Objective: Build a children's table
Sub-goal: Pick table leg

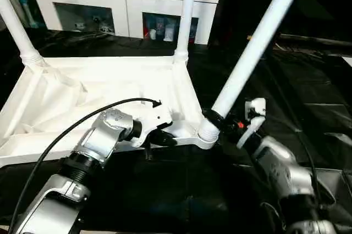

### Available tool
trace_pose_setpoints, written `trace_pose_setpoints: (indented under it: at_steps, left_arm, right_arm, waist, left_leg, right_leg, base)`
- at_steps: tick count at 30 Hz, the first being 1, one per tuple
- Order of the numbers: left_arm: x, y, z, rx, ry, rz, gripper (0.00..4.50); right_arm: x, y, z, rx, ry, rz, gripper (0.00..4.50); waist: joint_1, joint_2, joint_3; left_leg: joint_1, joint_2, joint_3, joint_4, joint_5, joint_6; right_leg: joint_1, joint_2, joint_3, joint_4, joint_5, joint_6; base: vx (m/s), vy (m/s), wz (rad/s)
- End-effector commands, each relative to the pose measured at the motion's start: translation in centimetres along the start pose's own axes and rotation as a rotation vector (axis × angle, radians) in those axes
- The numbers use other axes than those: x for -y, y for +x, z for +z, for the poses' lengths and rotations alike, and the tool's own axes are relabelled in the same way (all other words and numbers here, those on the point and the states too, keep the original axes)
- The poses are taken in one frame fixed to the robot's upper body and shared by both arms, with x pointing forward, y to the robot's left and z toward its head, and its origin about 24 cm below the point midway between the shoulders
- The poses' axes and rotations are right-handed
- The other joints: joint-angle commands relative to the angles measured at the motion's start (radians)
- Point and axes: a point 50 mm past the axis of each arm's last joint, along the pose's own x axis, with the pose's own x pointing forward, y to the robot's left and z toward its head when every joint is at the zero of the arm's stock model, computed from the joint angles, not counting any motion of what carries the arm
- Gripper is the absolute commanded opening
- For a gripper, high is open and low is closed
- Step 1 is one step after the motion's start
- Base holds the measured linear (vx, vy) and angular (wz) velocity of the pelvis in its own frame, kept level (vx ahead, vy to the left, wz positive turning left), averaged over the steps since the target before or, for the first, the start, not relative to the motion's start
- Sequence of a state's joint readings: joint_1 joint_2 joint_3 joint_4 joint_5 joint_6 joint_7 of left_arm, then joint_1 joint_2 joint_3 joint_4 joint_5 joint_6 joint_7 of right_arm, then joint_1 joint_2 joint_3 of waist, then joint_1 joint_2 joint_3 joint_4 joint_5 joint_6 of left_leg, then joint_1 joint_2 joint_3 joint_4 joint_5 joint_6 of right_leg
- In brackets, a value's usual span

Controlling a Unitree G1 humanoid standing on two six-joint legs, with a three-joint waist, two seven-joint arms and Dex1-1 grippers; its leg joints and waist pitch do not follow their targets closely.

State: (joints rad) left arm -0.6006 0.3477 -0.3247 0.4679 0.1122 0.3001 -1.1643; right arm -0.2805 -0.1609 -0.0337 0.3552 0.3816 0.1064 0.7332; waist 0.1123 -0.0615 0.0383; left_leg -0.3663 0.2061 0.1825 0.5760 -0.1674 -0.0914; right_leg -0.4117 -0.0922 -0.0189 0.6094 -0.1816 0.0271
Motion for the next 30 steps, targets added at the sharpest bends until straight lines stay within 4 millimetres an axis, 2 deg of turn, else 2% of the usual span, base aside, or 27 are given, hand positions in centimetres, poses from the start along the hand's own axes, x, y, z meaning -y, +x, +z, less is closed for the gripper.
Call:
trace_pose_setpoints:
  at_steps: [1, 4, 6, 7, 8, 9, 10, 16, 17, 18, 19, 21, 22, 24, 26, 30]
  left_arm:
    - [-0.1, 0.2, 0.4, 0.037, -0.015, 0.005, 0.0]
    - [0.0, 0.3, 0.3, 0.04, -0.02, 0.011, 0.0]
    - [0.1, 0.3, 0.3, 0.044, -0.026, 0.018, 0.0]
    - [0.1, 0.3, 0.3, 0.045, -0.028, 0.021, 0.0]
    - [0.1, 0.3, 0.2, 0.044, -0.029, 0.023, 0.0]
    - [0.2, 0.3, 0.2, 0.044, -0.029, 0.024, 0.0]
    - [0.2, 0.2, 0.1, 0.044, -0.03, 0.026, 0.0]
    - [0.4, 0.0, 0.0, 0.044, -0.032, 0.026, 0.0]
    - [0.4, 0.0, 0.0, 0.041, -0.032, 0.025, 0.0]
    - [0.3, -0.1, 0.0, 0.039, -0.031, 0.024, 0.0]
    - [0.3, -0.1, 0.0, 0.037, -0.03, 0.022, 0.0]
    - [0.3, 0.0, 0.1, 0.036, -0.028, 0.018, 0.0]
    - [0.3, 0.0, 0.1, 0.035, -0.027, 0.016, 0.0]
    - [0.3, 0.0, 0.1, 0.033, -0.026, 0.014, 0.0]
    - [0.3, 0.1, 0.1, 0.03, -0.024, 0.01, 0.0]
    - [0.2, 0.2, 0.3, 0.026, -0.016, 0.002, 0.0]
  right_arm:
    - [1.0, -1.5, -1.4, -0.094, -0.034, -0.089, 1.86]
    - [0.8, -1.5, -1.2, -0.076, -0.045, -0.081, 1.86]
    - [0.7, -1.6, -1.1, -0.022, -0.03, -0.101, 1.86]
    - [0.7, -1.7, -1.1, -0.009, -0.02, -0.108, 1.86]
    - [0.7, -1.8, -1.3, -0.003, -0.013, -0.113, 1.86]
    - [0.6, -1.9, -1.4, 0.0, -0.009, -0.115, 1.86]
    - [0.6, -2.1, -1.7, -0.001, 0.0, -0.117, 1.86]
    - [0.3, -2.9, -2.7, 0.003, 0.026, -0.132, 1.86]
    - [0.3, -3.1, -2.7, 0.009, 0.027, -0.138, 1.86]
    - [0.3, -3.2, -2.7, 0.019, 0.027, -0.144, 1.86]
    - [0.3, -3.4, -2.7, 0.031, 0.026, -0.152, 1.86]
    - [0.3, -3.6, -2.6, 0.035, 0.026, -0.153, 1.86]
    - [0.2, -3.7, -2.7, 0.029, 0.023, -0.152, 1.86]
    - [0.1, -3.8, -2.8, 0.016, 0.015, -0.146, 1.86]
    - [0.0, -3.8, -2.7, 0.001, 0.005, -0.13, 1.86]
    - [-0.6, -3.4, -2.2, -0.133, -0.069, -0.002, 1.86]
  waist:
    - [-0.003, 0.006, -0.047]
    - [-0.002, 0.003, -0.047]
    - [-0.001, -0.006, -0.046]
    - [0.001, -0.004, -0.046]
    - [0.0, -0.008, -0.045]
    - [0.001, -0.005, -0.044]
    - [0.0, -0.01, -0.044]
    - [0.0, -0.003, -0.041]
    - [0.0, 0.004, -0.038]
    - [-0.001, 0.001, -0.038]
    - [-0.001, 0.007, -0.037]
    - [-0.001, 0.002, -0.038]
    - [0.0, 0.013, -0.038]
    - [-0.002, 0.007, -0.039]
    - [-0.002, 0.009, -0.038]
    - [0.0, 0.004, -0.04]
  left_leg:
    - [0.011, 0.016, -0.007, -0.084, -0.38, -0.013]
    - [0.011, 0.017, -0.007, -0.084, -0.384, -0.006]
    - [0.008, 0.017, -0.005, -0.084, -0.373, 0.002]
    - [0.009, 0.018, -0.005, -0.084, -0.368, 0.004]
    - [0.007, 0.017, -0.005, -0.084, -0.369, 0.007]
    - [0.006, 0.018, -0.007, -0.086, -0.366, 0.006]
    - [0.006, 0.018, -0.006, -0.085, -0.367, 0.008]
    - [0.005, 0.017, -0.006, -0.088, -0.369, 0.012]
    - [0.005, 0.018, -0.007, -0.089, -0.379, 0.009]
    - [0.006, 0.017, -0.006, -0.089, -0.385, 0.009]
    - [0.007, 0.017, -0.006, -0.09, -0.391, 0.008]
    - [0.006, 0.017, -0.006, -0.09, -0.384, 0.009]
    - [0.007, 0.017, -0.007, -0.092, -0.38, 0.009]
    - [0.007, 0.016, -0.006, -0.092, -0.374, 0.01]
    - [0.007, 0.017, -0.006, -0.093, -0.375, 0.011]
    - [0.007, 0.017, -0.004, -0.092, -0.352, 0.016]
  right_leg:
    - [0.03, -0.033, 0.017, -0.086, -0.341, -0.156]
    - [0.028, -0.034, 0.018, -0.088, -0.355, -0.153]
    - [0.028, -0.035, 0.019, -0.088, -0.35, -0.152]
    - [0.027, -0.036, 0.02, -0.088, -0.348, -0.153]
    - [0.026, -0.036, 0.019, -0.088, -0.353, -0.152]
    - [0.028, -0.037, 0.019, -0.088, -0.361, -0.149]
    - [0.027, -0.036, 0.019, -0.089, -0.365, -0.145]
    - [0.025, -0.034, 0.021, -0.09, -0.354, -0.143]
    - [0.022, -0.035, 0.021, -0.09, -0.357, -0.143]
    - [0.022, -0.034, 0.022, -0.093, -0.36, -0.141]
    - [0.022, -0.033, 0.023, -0.093, -0.355, -0.14]
    - [0.025, -0.032, 0.022, -0.092, -0.341, -0.141]
    - [0.025, -0.032, 0.023, -0.092, -0.332, -0.143]
    - [0.027, -0.03, 0.022, -0.093, -0.315, -0.146]
    - [0.027, -0.029, 0.022, -0.093, -0.311, -0.15]
    - [0.033, -0.029, 0.021, -0.092, -0.297, -0.15]
  base:
    - [0.0, 0.0, 0.0]
    - [0.0, 0.0, 0.0]
    - [0.0, 0.0, 0.0]
    - [0.0, 0.0, 0.0]
    - [0.0, 0.0, 0.0]
    - [0.0, 0.0, 0.0]
    - [0.0, 0.0, 0.0]
    - [0.0, 0.0, 0.0]
    - [0.0, 0.0, 0.0]
    - [0.0, 0.0, 0.0]
    - [0.0, 0.0, 0.0]
    - [0.0, 0.0, 0.0]
    - [0.0, 0.0, 0.0]
    - [0.0, 0.0, 0.0]
    - [0.0, 0.0, 0.0]
    - [0.0, 0.0, 0.0]
